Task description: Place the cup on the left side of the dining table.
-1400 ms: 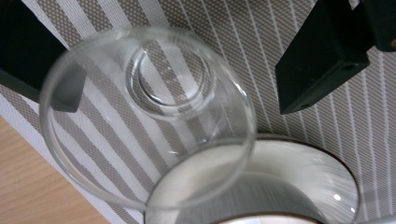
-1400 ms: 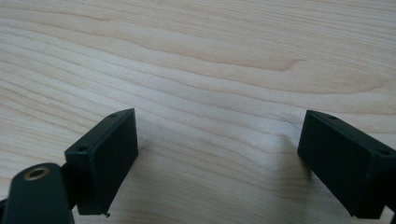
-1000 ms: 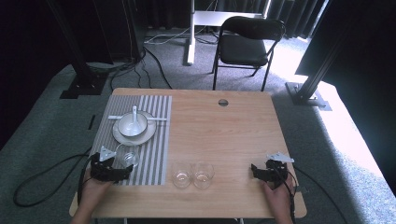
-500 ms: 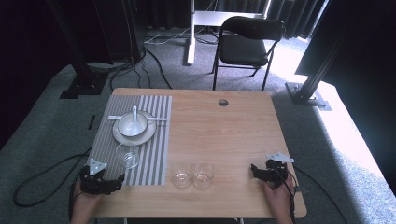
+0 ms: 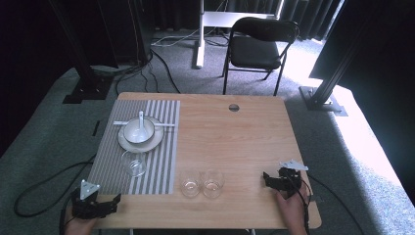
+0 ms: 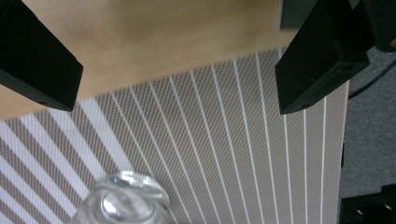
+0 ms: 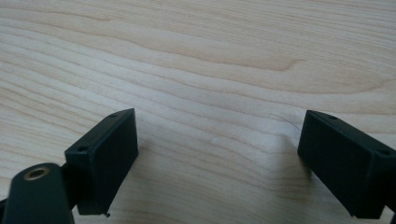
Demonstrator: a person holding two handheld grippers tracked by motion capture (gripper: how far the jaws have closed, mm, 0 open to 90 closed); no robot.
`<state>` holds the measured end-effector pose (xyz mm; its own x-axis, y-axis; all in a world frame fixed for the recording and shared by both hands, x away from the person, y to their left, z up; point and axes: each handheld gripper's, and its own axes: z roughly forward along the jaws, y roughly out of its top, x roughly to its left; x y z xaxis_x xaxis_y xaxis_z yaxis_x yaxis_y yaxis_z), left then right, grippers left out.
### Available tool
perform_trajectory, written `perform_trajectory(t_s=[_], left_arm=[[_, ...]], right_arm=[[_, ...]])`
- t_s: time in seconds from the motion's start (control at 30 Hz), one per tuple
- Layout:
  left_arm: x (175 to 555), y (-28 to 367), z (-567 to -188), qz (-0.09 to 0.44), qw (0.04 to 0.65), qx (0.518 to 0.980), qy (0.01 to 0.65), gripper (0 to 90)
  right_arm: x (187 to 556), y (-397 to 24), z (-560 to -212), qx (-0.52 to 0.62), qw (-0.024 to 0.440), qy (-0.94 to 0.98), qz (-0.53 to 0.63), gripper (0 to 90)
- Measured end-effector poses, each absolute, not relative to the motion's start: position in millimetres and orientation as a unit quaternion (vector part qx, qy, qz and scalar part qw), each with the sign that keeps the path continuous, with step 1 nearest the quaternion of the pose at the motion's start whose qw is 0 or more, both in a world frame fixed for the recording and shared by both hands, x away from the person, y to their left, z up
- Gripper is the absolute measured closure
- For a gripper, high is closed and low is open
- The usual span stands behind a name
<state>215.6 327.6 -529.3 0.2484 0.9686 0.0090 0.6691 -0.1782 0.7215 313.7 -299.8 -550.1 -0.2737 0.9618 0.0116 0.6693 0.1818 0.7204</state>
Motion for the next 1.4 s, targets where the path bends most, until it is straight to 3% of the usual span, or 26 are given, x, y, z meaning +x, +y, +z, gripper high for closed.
perform_trajectory(t_s=[1.0, 1.4], left_arm=[[163, 359, -544, 0.259, 0.301, 0.705, 0.588, 1.4], [159, 361, -550, 0.255, 0.288, 0.701, 0.600, 1.4]], right_arm=[[314, -300, -550, 0.556, 0.232, 0.733, 0.316, 11.6], [314, -300, -550, 0.556, 0.232, 0.733, 0.316, 11.6]])
